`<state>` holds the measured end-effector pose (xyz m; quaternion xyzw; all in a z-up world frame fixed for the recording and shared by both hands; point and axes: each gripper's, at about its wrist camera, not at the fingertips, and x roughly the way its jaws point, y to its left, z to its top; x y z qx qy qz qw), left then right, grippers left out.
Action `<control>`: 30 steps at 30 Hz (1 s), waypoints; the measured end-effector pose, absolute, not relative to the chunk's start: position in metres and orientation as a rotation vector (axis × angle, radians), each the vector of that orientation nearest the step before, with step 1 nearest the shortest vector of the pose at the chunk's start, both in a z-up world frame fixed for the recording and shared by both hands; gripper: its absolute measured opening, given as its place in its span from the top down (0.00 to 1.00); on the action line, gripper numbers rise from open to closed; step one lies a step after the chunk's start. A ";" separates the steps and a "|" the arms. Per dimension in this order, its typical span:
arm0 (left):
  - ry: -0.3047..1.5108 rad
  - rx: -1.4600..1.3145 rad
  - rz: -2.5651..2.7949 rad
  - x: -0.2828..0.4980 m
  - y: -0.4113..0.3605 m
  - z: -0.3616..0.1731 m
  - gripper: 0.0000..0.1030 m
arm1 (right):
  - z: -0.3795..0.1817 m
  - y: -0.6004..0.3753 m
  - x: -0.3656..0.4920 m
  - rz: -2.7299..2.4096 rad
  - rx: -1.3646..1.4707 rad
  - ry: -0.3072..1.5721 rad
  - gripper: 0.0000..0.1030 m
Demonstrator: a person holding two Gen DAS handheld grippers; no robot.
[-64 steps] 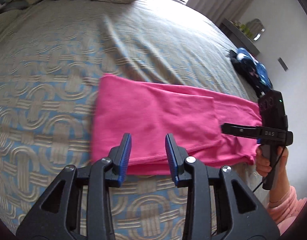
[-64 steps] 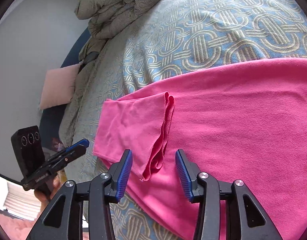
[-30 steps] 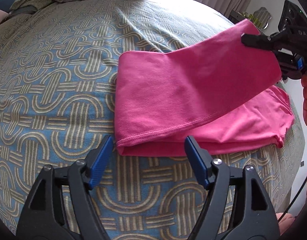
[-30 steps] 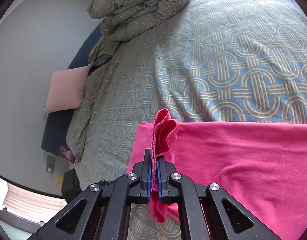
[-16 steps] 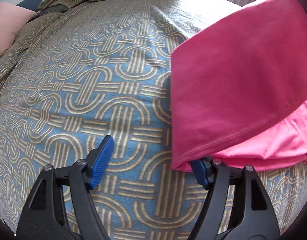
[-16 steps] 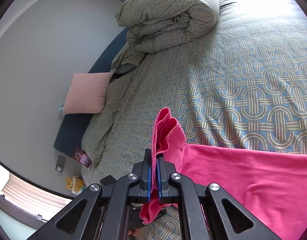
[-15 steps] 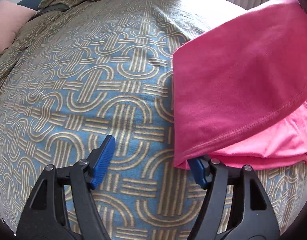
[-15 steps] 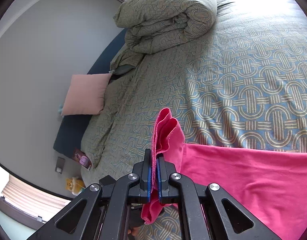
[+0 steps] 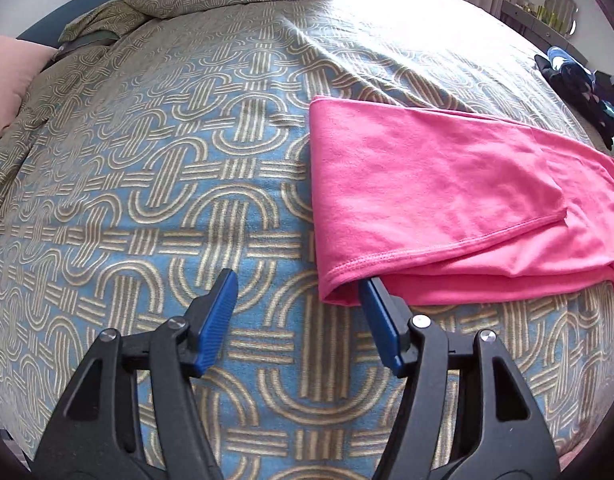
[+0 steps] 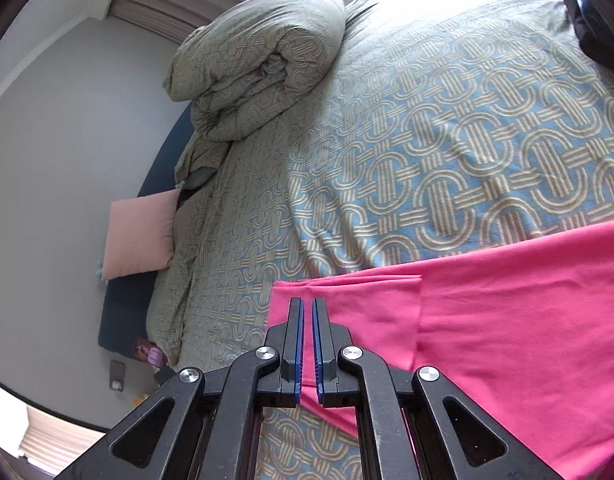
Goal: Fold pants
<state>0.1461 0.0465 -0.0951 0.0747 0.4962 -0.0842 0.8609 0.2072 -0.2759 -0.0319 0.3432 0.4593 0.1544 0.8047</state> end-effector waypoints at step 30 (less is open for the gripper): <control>1.072 0.090 -0.277 0.161 0.038 -0.103 0.37 | -0.119 -0.220 0.251 0.498 0.681 1.205 0.96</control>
